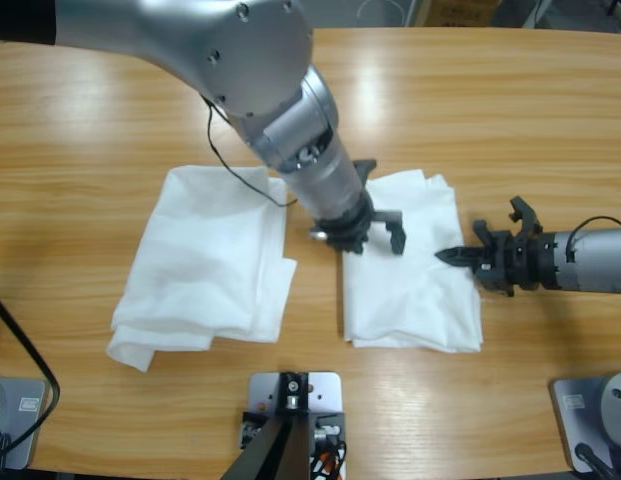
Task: Fold clothes
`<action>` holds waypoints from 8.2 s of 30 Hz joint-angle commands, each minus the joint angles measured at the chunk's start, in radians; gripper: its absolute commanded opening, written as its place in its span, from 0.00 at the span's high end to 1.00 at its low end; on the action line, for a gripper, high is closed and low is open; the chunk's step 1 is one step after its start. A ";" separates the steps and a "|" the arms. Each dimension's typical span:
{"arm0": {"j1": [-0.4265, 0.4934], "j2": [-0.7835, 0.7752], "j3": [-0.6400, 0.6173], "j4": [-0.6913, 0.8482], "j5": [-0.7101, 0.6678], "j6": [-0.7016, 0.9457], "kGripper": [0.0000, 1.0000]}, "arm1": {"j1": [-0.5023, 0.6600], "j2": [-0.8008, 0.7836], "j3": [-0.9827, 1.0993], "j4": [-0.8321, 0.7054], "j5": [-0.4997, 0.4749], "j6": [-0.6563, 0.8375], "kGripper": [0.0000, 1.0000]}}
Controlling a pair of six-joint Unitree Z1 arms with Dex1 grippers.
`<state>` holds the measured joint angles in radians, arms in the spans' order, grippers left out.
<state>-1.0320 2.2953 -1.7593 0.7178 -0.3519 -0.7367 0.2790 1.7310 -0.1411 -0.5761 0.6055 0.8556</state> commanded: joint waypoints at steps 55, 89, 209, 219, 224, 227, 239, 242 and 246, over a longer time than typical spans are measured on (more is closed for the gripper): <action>0.108 -0.585 0.668 -0.293 0.106 0.063 1.00 | 0.421 -0.034 -0.621 0.489 -0.076 -0.024 1.00; 0.311 -0.682 0.914 -0.113 0.287 0.378 1.00 | 0.651 0.348 -1.026 0.544 -0.085 0.009 1.00; 0.503 -0.321 0.629 -0.356 0.303 0.111 1.00 | 0.655 0.383 -0.791 0.568 -0.038 -0.117 1.00; 0.473 -0.766 0.678 -0.314 0.294 0.173 1.00 | 0.654 0.242 -0.807 0.512 -0.026 -0.148 1.00; 0.259 -0.942 0.954 -0.300 0.253 -0.050 1.00 | 0.653 0.189 -0.872 0.486 -0.030 -0.161 1.00; 0.231 -0.928 1.041 -0.358 0.236 -0.095 1.00 | 0.617 0.201 -0.938 0.505 -0.002 -0.188 1.00; 0.230 -0.701 0.977 -0.521 0.220 -0.102 1.00 | 0.551 0.394 -1.070 0.512 0.057 -0.211 1.00; 0.230 -0.704 1.001 -0.521 0.220 -0.105 1.00 | 0.543 0.433 -1.072 0.519 0.069 -0.211 1.00; 0.225 -0.721 1.042 -0.520 0.220 -0.114 1.00 | 0.543 0.480 -1.075 0.524 0.075 -0.211 1.00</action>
<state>-0.7961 1.5541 -0.7779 0.2091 -0.1135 -0.8311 0.8334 2.0959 -1.2141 -0.0695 0.6590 0.6550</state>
